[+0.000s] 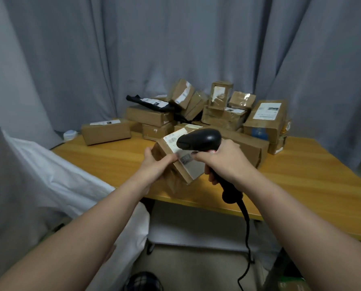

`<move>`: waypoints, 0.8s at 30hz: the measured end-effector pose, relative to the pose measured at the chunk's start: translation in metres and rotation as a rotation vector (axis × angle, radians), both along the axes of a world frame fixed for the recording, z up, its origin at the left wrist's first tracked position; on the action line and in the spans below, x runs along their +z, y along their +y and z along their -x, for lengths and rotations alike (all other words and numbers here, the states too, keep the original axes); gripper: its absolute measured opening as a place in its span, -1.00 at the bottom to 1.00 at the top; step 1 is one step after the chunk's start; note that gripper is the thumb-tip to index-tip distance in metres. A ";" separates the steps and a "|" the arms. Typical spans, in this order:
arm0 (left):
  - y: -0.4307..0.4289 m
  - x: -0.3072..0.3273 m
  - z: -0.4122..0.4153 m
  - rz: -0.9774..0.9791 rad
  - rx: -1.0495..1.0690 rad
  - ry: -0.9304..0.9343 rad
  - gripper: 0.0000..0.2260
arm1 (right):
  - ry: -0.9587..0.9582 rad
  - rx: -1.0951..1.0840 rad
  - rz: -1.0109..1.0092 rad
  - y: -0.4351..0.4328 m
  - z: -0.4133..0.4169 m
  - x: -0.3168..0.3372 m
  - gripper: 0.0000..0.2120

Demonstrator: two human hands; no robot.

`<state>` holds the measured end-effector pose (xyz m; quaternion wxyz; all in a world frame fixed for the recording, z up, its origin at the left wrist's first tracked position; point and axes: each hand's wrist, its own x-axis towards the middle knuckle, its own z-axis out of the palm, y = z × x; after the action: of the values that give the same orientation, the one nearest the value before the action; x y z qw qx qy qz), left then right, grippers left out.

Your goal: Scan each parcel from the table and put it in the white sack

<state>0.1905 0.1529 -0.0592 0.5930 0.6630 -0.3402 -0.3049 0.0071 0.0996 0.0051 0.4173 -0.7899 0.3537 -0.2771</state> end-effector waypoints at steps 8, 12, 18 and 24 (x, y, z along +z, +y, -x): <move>0.108 -0.016 -0.084 0.125 0.490 -0.147 -0.36 | -0.067 0.200 0.024 0.048 -0.112 -0.038 -0.71; 0.161 -0.038 -0.125 0.005 0.771 -0.294 -0.27 | -0.073 0.306 -0.042 0.070 -0.158 -0.066 -0.75; 0.201 -0.087 -0.162 -0.295 0.847 -0.447 -0.25 | 0.044 0.361 -0.114 0.087 -0.194 -0.114 -0.70; 0.226 -0.126 -0.179 -0.865 0.795 -0.774 -0.20 | 0.081 0.364 -0.146 0.101 -0.210 -0.144 -0.72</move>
<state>0.3692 0.3790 -0.1852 0.1790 0.9743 -0.1069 0.0852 0.2175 0.2005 -0.1391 0.5023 -0.8189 0.2405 -0.1387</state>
